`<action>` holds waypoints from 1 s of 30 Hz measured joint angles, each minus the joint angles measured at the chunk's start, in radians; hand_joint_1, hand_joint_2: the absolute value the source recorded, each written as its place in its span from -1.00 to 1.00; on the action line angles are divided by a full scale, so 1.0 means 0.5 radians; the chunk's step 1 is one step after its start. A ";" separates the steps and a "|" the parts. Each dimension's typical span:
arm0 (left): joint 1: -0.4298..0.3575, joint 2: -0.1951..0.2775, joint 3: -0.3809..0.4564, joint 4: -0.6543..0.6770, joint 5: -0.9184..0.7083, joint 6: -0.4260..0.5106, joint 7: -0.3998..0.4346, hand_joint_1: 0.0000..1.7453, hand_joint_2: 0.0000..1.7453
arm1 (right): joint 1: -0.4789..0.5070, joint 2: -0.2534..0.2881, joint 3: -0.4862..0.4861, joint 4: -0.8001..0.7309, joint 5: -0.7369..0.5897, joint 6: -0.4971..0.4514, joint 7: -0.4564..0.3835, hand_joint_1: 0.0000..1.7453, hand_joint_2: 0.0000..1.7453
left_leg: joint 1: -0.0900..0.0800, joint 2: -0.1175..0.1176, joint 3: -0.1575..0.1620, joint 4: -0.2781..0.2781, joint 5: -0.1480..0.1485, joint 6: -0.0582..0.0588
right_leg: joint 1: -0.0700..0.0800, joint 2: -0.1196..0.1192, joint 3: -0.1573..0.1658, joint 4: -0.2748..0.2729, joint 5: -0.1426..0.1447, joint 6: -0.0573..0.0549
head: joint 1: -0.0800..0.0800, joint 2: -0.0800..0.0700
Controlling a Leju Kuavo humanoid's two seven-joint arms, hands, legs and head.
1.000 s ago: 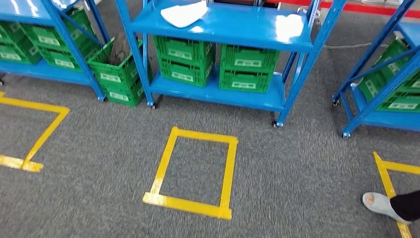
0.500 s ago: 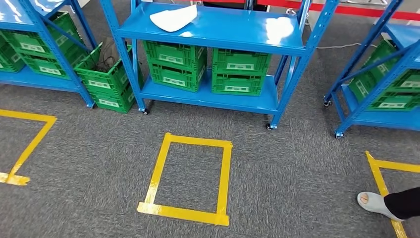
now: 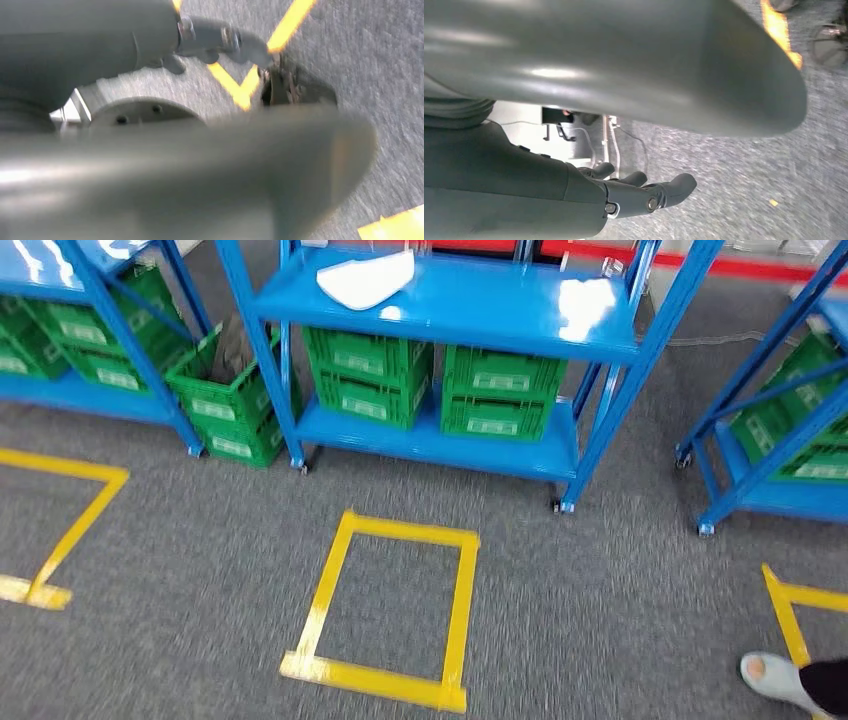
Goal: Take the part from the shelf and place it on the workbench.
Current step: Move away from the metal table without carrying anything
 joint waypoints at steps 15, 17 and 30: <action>0.008 0.010 -0.002 0.003 0.002 0.001 0.006 -1.00 -1.00 | -0.014 0.004 0.004 -0.001 0.002 0.012 -0.007 -1.00 -1.00 | 0.005 0.006 -0.083 -0.178 0.154 0.065 | -0.009 0.006 0.043 0.224 -0.174 0.126 | -0.056 0.000; 0.002 0.011 -0.002 0.003 0.002 0.001 0.006 -1.00 -1.00 | -0.018 0.004 0.004 -0.001 0.002 0.014 -0.006 -1.00 -1.00 | 0.004 0.001 -0.063 -0.191 0.141 0.071 | -0.023 0.006 -0.121 0.454 -0.256 0.146 | -0.038 0.000; -0.007 0.007 -0.002 0.001 0.007 0.003 0.011 -1.00 -1.00 | -0.014 -0.001 0.005 -0.001 0.009 0.017 -0.001 -1.00 -1.00 | 0.018 -0.008 -0.013 0.062 0.005 -0.021 | -0.024 -0.009 -0.061 0.038 0.043 0.045 | -0.027 0.000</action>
